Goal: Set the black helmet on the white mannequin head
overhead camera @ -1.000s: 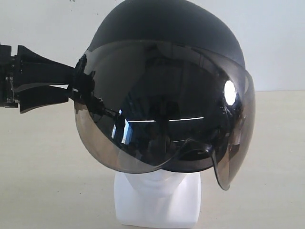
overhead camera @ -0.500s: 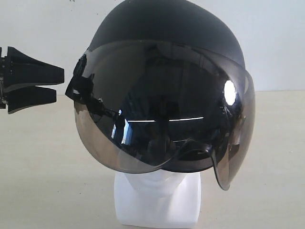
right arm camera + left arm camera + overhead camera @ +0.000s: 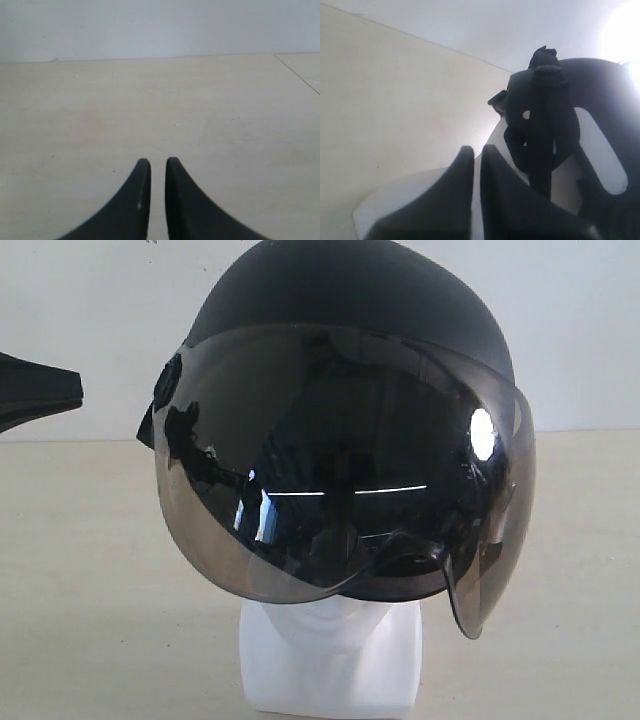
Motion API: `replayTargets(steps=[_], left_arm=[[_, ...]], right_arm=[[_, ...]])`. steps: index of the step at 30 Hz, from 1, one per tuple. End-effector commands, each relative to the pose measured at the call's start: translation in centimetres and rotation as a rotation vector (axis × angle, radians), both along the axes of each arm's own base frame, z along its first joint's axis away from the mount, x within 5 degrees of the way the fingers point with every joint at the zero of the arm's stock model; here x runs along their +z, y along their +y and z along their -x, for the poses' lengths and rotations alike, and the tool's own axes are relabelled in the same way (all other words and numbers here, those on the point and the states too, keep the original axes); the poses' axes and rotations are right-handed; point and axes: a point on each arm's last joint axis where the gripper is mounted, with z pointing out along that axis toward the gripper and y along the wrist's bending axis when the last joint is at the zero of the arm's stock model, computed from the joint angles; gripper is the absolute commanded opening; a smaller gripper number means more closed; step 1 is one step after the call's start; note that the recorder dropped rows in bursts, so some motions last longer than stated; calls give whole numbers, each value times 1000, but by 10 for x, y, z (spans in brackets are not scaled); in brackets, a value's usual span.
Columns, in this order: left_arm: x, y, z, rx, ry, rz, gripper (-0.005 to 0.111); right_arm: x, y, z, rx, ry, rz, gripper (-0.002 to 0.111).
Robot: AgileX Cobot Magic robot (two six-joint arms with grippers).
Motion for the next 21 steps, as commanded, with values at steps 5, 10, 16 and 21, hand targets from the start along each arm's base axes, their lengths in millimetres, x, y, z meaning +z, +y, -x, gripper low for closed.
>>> replayTargets(steps=[5, 10, 16, 21], left_arm=[[17, -1, 6, 81, -68, 157, 4], [9, -4, 11, 82, -41, 164, 4], [28, -17, 23, 48, -109, 147, 4], [33, -31, 27, 0, -127, 140, 4]], right_arm=[[1, 0, 0, -1, -13, 3, 12], [1, 0, 0, -1, -13, 3, 12], [4, -2, -1, 10, -40, 146, 12], [23, -2, -2, 34, -226, 457, 12]])
